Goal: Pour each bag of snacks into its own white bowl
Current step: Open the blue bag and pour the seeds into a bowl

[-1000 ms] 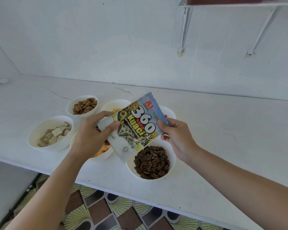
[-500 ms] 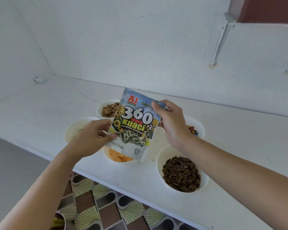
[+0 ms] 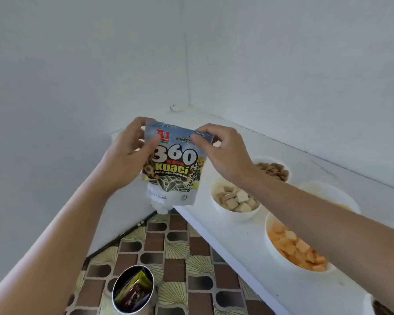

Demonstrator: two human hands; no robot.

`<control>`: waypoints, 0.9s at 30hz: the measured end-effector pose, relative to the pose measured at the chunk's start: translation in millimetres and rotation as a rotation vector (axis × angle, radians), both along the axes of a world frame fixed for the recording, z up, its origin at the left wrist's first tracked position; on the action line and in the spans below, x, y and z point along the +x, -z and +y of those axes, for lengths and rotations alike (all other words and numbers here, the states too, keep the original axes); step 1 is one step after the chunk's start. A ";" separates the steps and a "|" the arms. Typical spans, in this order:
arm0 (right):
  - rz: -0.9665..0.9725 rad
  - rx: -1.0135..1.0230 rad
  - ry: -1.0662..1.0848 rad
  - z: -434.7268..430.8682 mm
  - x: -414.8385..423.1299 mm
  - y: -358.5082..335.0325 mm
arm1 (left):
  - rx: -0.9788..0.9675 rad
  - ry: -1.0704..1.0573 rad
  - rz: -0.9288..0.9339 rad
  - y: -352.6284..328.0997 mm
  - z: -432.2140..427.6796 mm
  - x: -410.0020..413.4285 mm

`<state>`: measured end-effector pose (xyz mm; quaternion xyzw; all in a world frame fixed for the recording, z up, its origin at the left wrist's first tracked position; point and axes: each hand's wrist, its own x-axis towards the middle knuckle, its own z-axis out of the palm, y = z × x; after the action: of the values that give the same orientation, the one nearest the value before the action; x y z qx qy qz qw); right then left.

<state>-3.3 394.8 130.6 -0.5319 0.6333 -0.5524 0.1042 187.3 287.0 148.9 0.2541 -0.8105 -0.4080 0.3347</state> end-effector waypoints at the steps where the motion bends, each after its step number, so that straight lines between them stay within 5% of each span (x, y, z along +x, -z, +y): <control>1: 0.038 -0.001 -0.027 -17.7 13.6 -0.1 | -0.015 -0.045 -0.015 0.6 -10.2 16.9; 17: 0.164 0.116 -0.476 -212.6 164.1 57.9 | -0.061 -0.591 -0.413 61.3 -102.9 185.1; 27: 0.263 0.352 -0.632 -299.1 172.9 148.7 | 0.168 -0.662 -0.537 149.5 -165.8 188.2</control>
<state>169.6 95.6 -18.1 -0.7411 0.5314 -0.3029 0.2769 375.5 121.1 -0.7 0.6238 -0.7078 -0.2624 0.2028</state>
